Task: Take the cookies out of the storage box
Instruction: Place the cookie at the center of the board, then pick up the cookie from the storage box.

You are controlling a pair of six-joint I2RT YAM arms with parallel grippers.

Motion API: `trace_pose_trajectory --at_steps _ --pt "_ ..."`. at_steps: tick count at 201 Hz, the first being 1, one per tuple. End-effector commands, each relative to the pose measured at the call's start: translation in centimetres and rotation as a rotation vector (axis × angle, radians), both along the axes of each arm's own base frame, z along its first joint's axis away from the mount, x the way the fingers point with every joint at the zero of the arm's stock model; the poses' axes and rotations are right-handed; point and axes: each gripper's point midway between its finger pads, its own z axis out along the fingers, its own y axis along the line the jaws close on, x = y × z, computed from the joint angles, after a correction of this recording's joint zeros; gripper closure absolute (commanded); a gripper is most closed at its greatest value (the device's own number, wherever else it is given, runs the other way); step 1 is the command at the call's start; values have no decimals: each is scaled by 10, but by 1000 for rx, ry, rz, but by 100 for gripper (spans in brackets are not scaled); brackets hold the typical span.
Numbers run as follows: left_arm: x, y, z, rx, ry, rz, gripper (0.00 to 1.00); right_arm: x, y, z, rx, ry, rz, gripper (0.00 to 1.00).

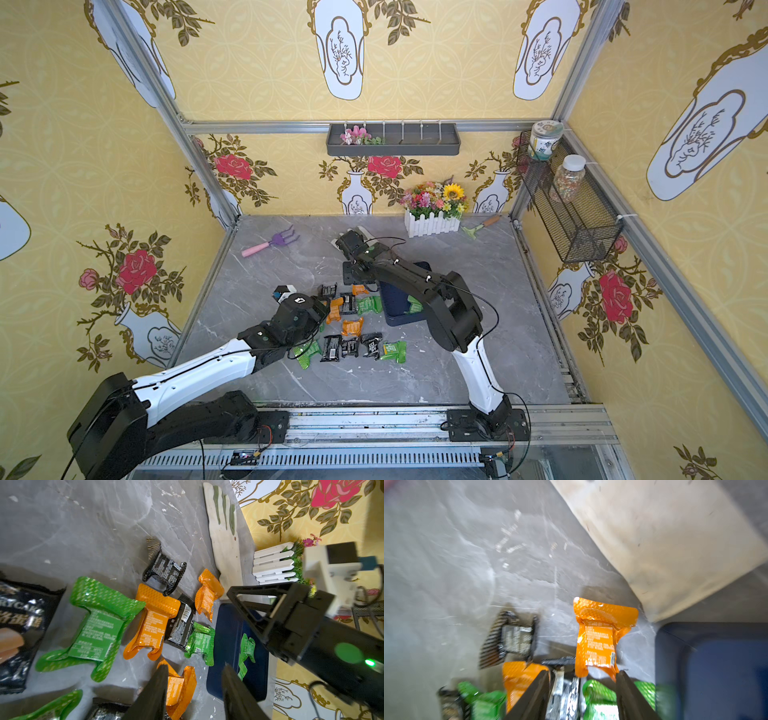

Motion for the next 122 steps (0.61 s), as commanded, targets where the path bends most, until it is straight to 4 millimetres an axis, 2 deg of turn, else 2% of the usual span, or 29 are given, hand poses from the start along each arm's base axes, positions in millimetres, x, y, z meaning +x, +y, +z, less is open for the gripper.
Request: trace_pose_trajectory --at_steps 1,29,77,100,122 --pt "8 -18 10 12 -39 -92 52 -1 -17 22 -11 -52 -14 45" --pt "15 -46 19 41 -75 -206 50 -9 -62 37 -16 -65 -74 45" --pt "23 -113 34 126 -151 -482 49 -30 -160 43 -17 -52 -245 45" --pt "25 -147 27 131 -128 -606 49 -40 -201 44 -18 -47 -322 45" --pt "29 -172 12 154 -62 -680 49 -52 -226 51 -17 -46 -364 45"
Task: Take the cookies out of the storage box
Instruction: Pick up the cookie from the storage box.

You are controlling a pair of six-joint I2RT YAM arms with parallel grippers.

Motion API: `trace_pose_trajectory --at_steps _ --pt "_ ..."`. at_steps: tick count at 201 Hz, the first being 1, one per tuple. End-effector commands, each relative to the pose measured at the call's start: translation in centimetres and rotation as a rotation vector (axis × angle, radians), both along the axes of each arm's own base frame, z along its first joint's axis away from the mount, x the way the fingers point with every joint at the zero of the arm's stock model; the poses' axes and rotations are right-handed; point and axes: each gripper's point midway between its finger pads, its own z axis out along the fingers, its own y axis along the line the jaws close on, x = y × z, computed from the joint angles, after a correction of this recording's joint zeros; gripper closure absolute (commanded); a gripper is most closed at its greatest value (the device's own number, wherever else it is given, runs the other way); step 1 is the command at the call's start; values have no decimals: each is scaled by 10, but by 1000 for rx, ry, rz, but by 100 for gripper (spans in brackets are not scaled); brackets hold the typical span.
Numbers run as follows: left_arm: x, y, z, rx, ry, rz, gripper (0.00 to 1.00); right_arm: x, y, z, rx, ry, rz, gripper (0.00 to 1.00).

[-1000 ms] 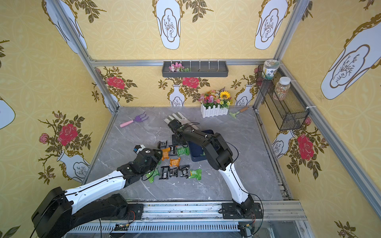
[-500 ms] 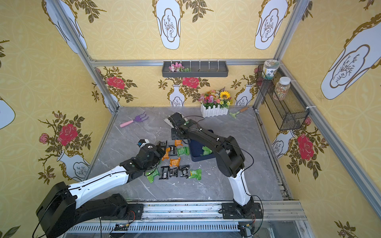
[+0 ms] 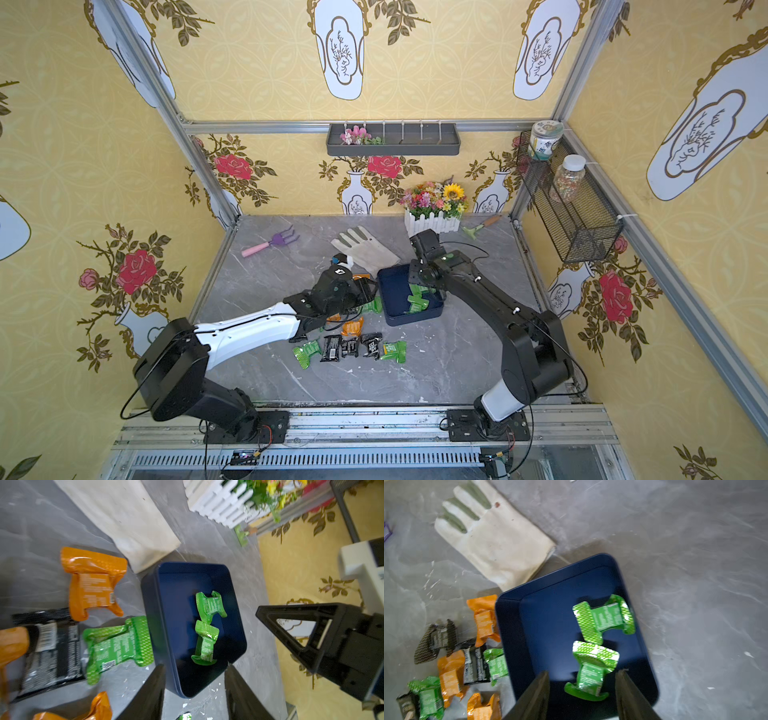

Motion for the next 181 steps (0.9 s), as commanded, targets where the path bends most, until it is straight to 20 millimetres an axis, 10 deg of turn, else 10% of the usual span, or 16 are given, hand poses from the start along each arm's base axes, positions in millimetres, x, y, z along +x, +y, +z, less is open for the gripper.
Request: trace_pose_trajectory --at_steps 1,68,181 --pt "-5 -28 -14 43 42 -137 49 -9 -20 8 3 -10 -32 45" --pt "30 -83 -51 72 184 -102 54 -35 -45 23 3 -32 -80 45" --pt "61 -110 -113 83 295 -20 53 -42 -52 21 53 -24 -83 45"
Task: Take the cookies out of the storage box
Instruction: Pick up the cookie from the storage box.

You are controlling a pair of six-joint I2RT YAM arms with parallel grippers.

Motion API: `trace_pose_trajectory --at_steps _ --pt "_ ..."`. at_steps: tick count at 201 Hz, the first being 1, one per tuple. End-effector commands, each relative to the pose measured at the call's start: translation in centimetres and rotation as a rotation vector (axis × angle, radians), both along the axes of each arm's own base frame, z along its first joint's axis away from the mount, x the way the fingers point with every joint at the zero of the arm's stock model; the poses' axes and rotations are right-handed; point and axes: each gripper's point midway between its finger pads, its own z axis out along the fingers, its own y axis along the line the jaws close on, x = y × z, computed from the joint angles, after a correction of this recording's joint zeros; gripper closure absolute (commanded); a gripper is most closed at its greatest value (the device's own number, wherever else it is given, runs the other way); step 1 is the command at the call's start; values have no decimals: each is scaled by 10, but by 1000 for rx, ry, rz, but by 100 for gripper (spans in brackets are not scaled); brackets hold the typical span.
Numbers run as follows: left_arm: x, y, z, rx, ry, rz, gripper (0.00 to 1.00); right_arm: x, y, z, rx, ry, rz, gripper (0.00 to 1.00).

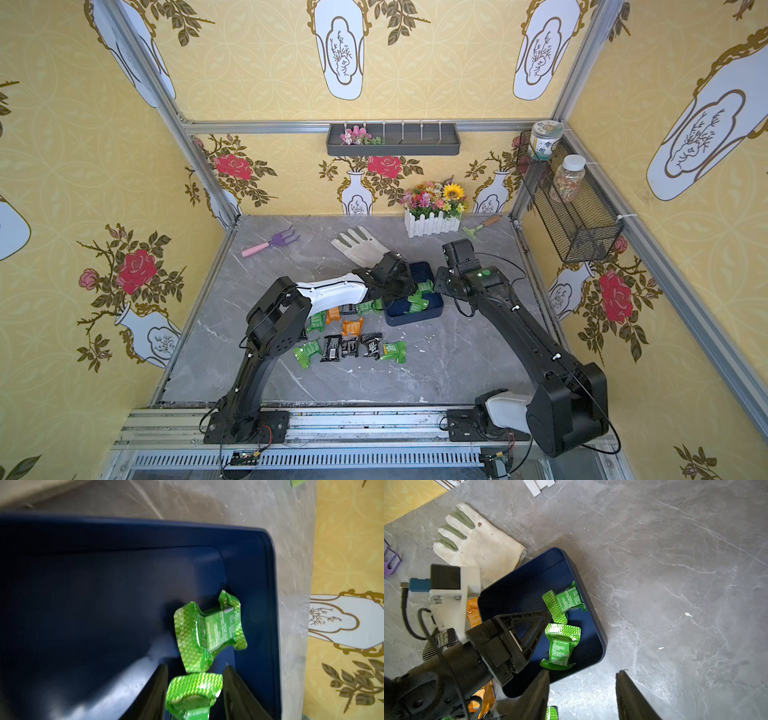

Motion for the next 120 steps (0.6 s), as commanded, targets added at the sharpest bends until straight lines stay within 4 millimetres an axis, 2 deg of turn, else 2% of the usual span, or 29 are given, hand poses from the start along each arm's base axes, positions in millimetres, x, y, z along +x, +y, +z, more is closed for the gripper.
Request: trace_pose_trajectory --at_steps 1,55,120 --pt "3 0 -13 10 29 24 53 -1 2 0 8 -3 15 45" --pt "10 -5 -24 -16 67 61 57 -1 1 -3 15 0 14 45" --pt "14 -10 -26 -27 67 69 82 0 -1 -1 23 -3 18 45"
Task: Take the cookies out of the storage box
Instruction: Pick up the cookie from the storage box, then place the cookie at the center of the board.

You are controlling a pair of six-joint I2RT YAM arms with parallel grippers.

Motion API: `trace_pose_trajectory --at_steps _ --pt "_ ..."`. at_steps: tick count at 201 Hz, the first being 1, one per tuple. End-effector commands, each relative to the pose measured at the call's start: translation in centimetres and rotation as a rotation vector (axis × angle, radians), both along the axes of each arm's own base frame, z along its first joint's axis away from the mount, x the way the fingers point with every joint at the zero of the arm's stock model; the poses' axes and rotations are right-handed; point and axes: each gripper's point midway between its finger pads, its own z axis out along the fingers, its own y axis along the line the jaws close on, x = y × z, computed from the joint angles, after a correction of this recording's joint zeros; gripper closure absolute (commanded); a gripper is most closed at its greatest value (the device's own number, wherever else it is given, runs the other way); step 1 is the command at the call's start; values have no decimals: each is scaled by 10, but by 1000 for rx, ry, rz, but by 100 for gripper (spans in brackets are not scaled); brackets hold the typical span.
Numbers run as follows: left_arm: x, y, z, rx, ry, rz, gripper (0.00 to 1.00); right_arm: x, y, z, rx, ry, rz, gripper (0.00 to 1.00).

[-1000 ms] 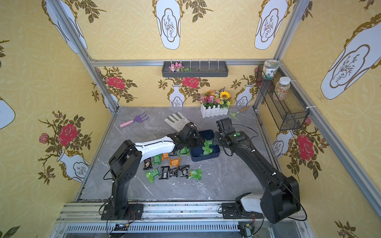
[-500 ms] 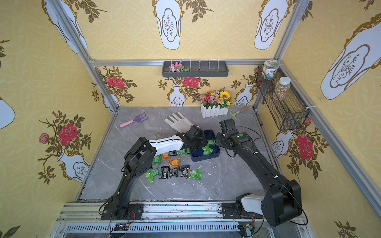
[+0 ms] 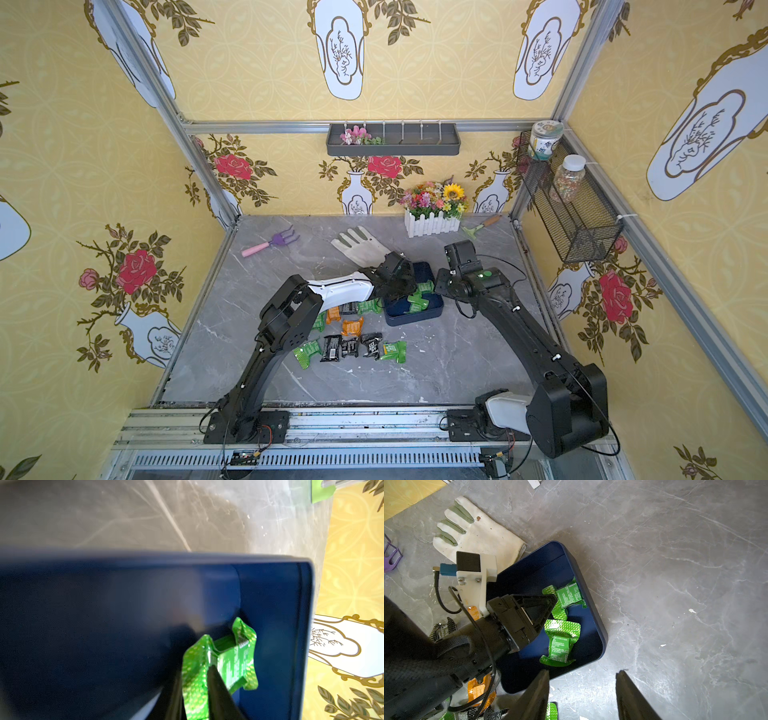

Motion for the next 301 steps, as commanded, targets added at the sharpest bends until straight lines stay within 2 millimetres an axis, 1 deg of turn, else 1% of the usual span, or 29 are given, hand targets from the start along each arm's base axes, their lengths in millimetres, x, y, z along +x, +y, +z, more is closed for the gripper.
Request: trace_pose_trajectory --at_steps 1,34,55,71,89,99,130,150,164,183,195,218,221,237,269,281,301 --pt "0 0 -5 -1 8 3 82 3 1 3 8 -17 6 45" --pt "4 0 4 1 -26 4 100 1 0 3 11 -17 4 45" --pt "7 0 16 -16 -58 9 100 0 0 5 17 -23 3 45" --pt "11 1 30 -23 -92 11 100 -2 1 8 30 -28 2 45" --pt "11 4 53 -35 -141 9 100 -4 2 12 47 -41 -1 44" --pt "11 6 70 -56 -176 11 100 -4 2 17 59 -58 -7 44" --pt "3 16 111 -97 -251 -2 100 -5 4 26 94 -88 -8 44" --pt "-6 26 129 -121 -273 1 100 -5 8 27 115 -86 5 44" --pt "-14 37 136 -137 -275 12 100 -5 12 25 131 -78 17 44" --pt "-26 60 144 -149 -275 53 100 -5 17 23 144 -67 36 44" --pt "-34 78 144 -144 -267 90 100 -4 21 19 157 -55 47 44" --pt "-50 119 141 -138 -247 181 100 -4 35 11 174 -37 77 44" --pt "-52 125 138 -134 -239 194 100 -4 38 11 176 -33 86 44" --pt "-59 156 135 -141 -223 265 100 -4 50 6 169 -25 110 44" --pt "-63 216 126 -147 -210 398 100 -2 77 -3 165 -9 161 44" --pt "-63 238 125 -146 -213 442 100 -2 86 -6 163 -2 181 44" --pt "-60 274 131 -138 -245 513 100 -2 99 -14 161 15 202 44"
